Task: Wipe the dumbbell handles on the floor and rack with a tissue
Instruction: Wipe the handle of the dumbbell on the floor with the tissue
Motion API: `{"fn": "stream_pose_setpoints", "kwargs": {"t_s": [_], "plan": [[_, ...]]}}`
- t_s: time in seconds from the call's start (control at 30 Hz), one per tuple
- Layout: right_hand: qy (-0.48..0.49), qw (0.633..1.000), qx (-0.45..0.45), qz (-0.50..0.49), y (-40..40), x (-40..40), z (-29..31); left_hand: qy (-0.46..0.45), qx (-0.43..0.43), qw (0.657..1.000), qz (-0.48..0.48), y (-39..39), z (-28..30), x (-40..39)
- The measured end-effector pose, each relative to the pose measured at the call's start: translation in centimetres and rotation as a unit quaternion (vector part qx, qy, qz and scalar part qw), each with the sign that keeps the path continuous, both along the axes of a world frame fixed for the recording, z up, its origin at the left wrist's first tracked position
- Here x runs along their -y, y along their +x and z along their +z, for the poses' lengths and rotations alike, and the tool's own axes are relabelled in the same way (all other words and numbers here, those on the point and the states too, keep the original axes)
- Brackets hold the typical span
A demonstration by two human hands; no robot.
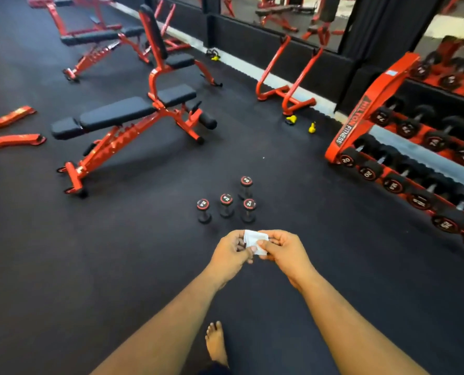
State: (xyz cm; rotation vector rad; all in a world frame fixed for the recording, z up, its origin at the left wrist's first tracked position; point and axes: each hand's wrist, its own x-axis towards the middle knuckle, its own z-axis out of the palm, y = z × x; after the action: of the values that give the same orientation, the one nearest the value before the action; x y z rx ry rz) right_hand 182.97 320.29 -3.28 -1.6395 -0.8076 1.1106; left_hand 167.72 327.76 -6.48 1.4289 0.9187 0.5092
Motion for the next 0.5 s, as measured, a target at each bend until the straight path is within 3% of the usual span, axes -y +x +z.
{"fn": "stream_pose_setpoints", "kwargs": {"t_s": [0.23,0.5], "plan": [[-0.031,0.998,0.045,0.024,4.0,-17.5,-4.3,-0.037,-0.071,0.997,0.002,3.4,-3.5,-18.7],[-0.073,0.996,0.050,0.010,9.4,-36.0,-14.8,0.016,-0.268,0.963,-0.016,6.0,-13.5,-35.4]]}}
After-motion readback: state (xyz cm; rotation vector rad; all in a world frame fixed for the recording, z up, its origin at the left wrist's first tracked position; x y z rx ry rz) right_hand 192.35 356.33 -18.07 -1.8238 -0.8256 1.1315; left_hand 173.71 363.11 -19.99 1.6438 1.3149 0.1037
